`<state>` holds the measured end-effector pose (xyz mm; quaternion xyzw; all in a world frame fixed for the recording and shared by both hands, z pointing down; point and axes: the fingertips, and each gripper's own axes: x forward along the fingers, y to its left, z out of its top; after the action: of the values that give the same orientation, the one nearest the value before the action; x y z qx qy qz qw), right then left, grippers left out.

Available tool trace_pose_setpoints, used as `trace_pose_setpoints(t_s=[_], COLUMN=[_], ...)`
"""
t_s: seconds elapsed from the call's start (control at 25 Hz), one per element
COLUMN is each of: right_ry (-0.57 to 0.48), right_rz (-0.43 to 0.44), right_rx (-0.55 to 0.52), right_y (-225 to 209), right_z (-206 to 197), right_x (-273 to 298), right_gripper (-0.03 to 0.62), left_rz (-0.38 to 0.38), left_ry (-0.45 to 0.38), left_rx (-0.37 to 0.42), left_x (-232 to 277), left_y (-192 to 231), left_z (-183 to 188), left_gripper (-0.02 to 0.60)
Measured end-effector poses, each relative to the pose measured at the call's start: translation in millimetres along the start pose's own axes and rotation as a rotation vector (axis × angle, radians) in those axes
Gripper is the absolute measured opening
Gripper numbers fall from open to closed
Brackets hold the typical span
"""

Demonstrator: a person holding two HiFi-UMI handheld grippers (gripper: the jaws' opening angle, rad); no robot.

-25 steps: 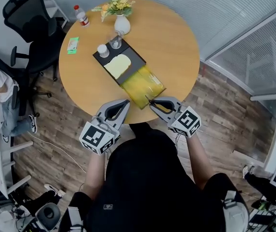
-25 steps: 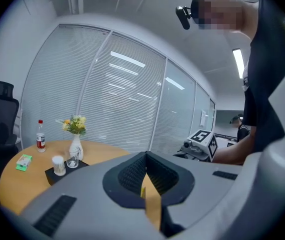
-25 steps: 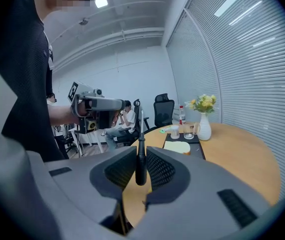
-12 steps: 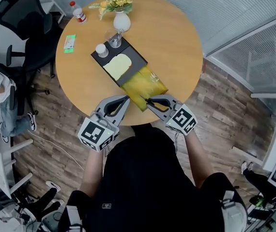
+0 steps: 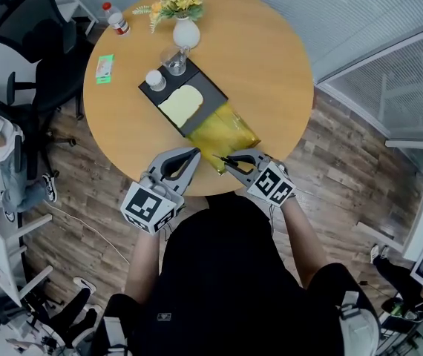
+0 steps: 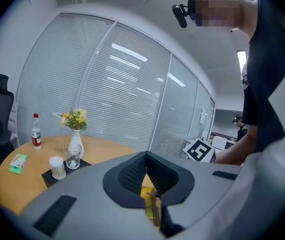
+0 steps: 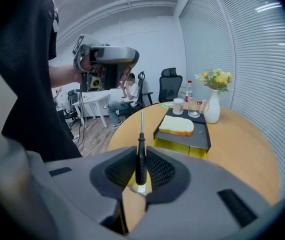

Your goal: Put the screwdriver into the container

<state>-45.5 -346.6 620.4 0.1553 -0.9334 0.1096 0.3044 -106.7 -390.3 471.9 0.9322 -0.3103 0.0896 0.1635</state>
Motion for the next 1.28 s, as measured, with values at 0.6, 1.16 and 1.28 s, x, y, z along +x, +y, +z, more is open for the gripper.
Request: trace_pose_setpoints(t_s=[0.6,1.16,1.28], right_ry=[0.130,0.317,0.363], right_rz=[0.008,0.009,0.021], right_rx=[0.026,-0.082,-0.093], right_y=[-22.1,-39.0,-40.4], right_z=[-34.0,-72.8,-84.4], right_x=[33.9,68.7,77.0], right_gripper=[0.052,0.052,0.052], left_rz=[-0.010,-0.020,-0.025], left_ry=[0.032,0.065,0.073], left_rx=[-0.032,-0.043,-0.045], left_x=[12.9,20.0,22.6], left_y=[21.5,37.3,40.1], left_z=[-12.7,-21.3,-23.9], left_gripper=[0.005,0.005,0.005])
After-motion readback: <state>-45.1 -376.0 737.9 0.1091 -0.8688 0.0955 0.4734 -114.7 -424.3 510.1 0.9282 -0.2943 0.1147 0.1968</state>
